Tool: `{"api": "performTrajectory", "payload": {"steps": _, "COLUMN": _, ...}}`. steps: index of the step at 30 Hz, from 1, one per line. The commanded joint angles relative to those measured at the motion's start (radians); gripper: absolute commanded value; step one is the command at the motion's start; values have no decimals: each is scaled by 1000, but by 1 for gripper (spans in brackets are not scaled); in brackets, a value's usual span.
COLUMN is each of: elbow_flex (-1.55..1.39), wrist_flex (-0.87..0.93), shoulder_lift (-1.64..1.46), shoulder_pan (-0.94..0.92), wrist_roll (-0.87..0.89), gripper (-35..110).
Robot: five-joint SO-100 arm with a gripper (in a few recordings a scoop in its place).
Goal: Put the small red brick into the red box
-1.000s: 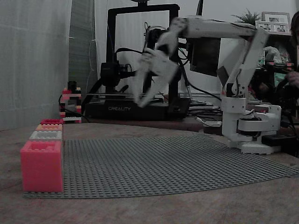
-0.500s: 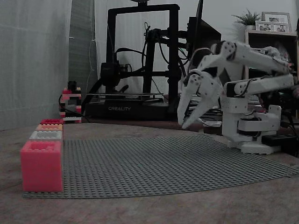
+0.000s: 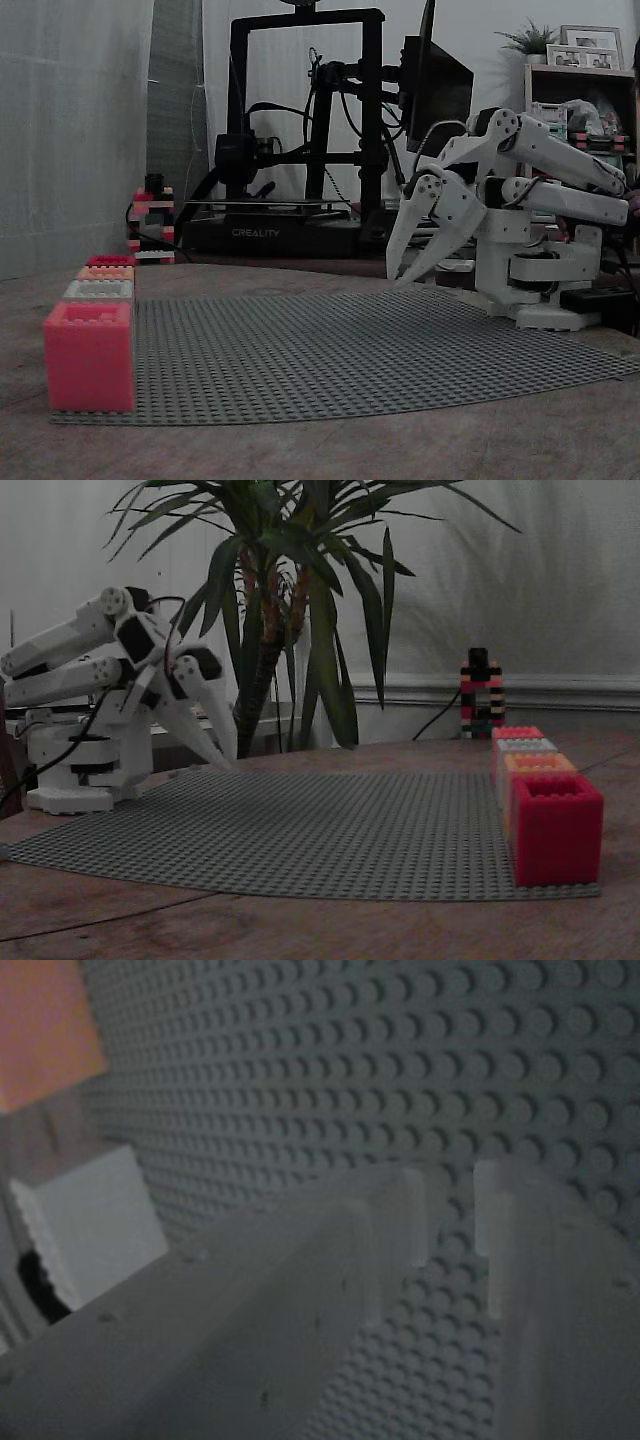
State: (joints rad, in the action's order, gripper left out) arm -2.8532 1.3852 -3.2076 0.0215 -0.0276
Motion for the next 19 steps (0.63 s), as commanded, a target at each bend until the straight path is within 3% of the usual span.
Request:
{"api": "performTrajectory", "payload": {"steps": 1, "elbow_flex": -8, "wrist_flex": 21, "shoulder_lift": -12, "shoulder_pan": 25, "wrist_roll": -3, "gripper": 0}}
{"api": "performTrajectory", "payload": {"steps": 19, "elbow_flex": -8, "wrist_flex": 20, "shoulder_lift": -12, "shoulder_pan": 23, "wrist_roll": 32, "gripper": 0}}
